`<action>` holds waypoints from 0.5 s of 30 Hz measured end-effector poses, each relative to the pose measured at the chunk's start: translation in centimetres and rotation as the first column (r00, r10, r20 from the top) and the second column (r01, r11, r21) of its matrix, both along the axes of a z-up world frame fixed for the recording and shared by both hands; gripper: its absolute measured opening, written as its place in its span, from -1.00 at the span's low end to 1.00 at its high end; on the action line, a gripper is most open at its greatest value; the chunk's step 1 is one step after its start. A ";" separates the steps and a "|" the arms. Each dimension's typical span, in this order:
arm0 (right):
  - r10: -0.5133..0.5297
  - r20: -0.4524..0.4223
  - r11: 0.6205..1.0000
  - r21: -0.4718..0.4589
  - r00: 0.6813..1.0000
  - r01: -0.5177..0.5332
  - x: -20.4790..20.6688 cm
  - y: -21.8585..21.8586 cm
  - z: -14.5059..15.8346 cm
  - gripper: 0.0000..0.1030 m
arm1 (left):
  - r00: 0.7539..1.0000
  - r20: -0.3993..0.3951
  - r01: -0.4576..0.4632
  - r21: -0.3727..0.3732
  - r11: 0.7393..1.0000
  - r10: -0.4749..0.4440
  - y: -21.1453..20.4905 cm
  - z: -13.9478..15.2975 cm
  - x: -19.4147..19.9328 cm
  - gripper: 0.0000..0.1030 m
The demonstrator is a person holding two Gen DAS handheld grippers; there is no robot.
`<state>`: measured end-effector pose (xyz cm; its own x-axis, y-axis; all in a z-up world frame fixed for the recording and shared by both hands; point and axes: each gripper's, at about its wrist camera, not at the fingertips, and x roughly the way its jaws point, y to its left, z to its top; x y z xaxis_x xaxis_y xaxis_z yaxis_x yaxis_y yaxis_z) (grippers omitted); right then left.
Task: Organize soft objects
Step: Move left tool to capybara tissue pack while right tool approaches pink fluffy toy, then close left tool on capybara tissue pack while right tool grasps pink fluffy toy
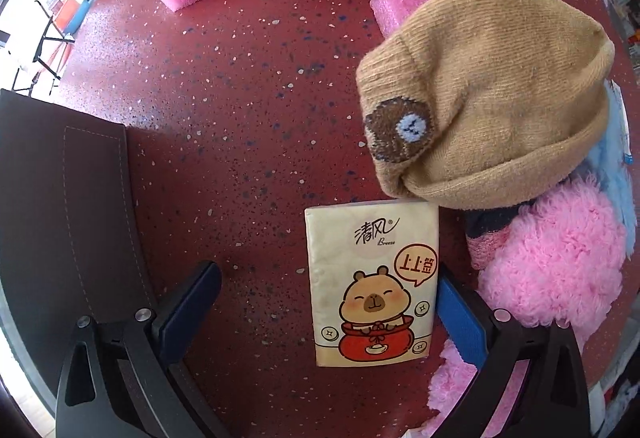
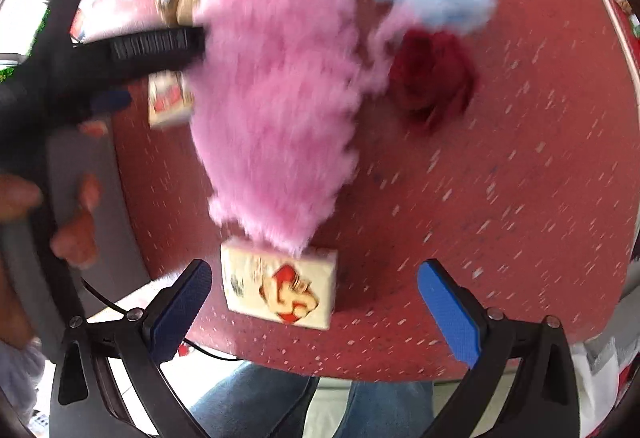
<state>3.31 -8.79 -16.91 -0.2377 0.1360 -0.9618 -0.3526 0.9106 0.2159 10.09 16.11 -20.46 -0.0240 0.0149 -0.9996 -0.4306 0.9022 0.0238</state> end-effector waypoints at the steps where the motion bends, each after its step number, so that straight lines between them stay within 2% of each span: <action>1: -0.007 -0.013 1.000 -0.008 1.000 0.007 -0.5 0.3 -0.6 1.00 | 1.000 0.001 -0.010 -0.011 1.000 0.010 0.2 -0.1 -0.1 1.00; 3: -0.009 -0.024 1.000 -0.017 1.000 0.008 -1.3 1.1 -1.5 1.00 | 0.999 0.006 -0.037 -0.045 0.998 0.038 0.7 -0.3 -0.6 1.00; 7: 0.012 -0.009 0.999 -0.041 1.000 -0.012 -2.5 2.5 -2.3 1.00 | 1.000 0.005 -0.030 -0.043 0.999 0.030 0.9 -0.4 0.1 1.00; 11: -0.026 0.116 0.999 -0.038 0.993 0.030 -1.4 2.4 0.0 1.00 | 1.000 0.007 -0.028 -0.043 0.999 0.029 0.9 -0.3 0.9 1.00; 15: -0.014 0.250 1.000 -0.022 0.968 0.020 0.8 3.4 2.6 1.00 | 1.000 -0.008 -0.025 -0.055 0.998 0.025 0.7 -0.7 -0.9 1.00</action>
